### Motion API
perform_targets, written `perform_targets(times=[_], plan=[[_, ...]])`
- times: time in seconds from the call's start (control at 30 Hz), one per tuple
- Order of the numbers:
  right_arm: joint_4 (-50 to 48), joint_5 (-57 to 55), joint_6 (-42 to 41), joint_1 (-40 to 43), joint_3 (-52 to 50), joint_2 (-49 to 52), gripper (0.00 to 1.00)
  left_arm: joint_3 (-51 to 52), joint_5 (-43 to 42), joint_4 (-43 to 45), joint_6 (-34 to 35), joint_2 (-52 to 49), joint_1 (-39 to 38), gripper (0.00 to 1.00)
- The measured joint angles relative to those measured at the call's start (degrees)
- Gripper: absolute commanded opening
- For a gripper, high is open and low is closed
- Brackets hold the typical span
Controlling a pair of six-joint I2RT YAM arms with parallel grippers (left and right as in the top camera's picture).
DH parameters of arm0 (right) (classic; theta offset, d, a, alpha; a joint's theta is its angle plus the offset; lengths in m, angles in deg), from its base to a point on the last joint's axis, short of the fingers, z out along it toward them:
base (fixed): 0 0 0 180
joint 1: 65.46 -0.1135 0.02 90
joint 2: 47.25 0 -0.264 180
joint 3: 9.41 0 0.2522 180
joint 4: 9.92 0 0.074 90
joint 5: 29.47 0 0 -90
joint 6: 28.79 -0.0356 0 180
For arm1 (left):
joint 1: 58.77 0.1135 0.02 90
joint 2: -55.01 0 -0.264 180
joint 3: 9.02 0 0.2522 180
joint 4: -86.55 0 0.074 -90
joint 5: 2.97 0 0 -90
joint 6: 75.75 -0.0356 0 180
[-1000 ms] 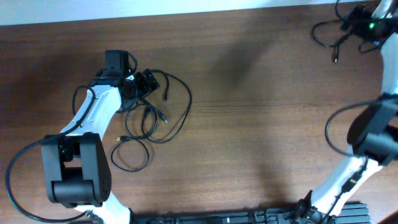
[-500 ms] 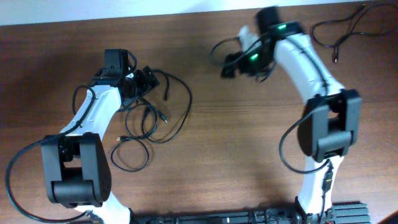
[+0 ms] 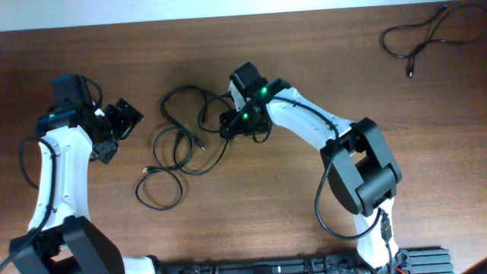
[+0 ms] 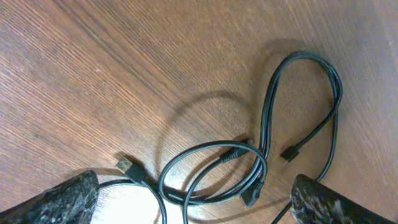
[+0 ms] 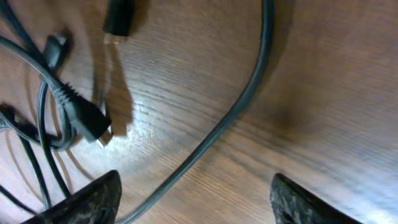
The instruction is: Untangle cables
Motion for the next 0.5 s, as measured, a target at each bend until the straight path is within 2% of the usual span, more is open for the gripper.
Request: perform_targets(times=[0.17,0.2,0.23,0.27,0.3,0.4,0.5], plan=[[-2.4,-5.5,-18.3,-4.4,-3.0,0.1,0.46,0.0,0.0,-0.1,0.0,0.0,0.0,0.99],[-2.5,-7.2,-20.9,-5.8,-3.0,0.1,0.32,0.0,0.0,-0.2,0.0,0.0,0.0,0.99],[-2.6,-8.9,-22.4,-7.3,-3.0,0.2,0.23,0.0,0.0,-0.2,0.0,0.0,0.0,0.99],[-2.6,-10.3,-23.9,-8.5,-3.0,0.3,0.09,0.0,0.0,-0.2,0.0,0.0,0.0,0.99],[-2.6,-11.9,-25.0,-10.1,-3.0,0.6,0.04,0.0,0.0,-0.2,0.0,0.0,0.0,0.99],[-1.6,-15.2,-26.5,-12.3,-2.9,0.8,0.04,0.0,-0.1,-1.0,-0.9,0.0,-0.2,0.99],[-1.5,-15.7,-27.2,-12.1,-2.9,0.8,0.04,0.0,-1.1,-1.0,-5.7,0.0,-1.4,0.97]])
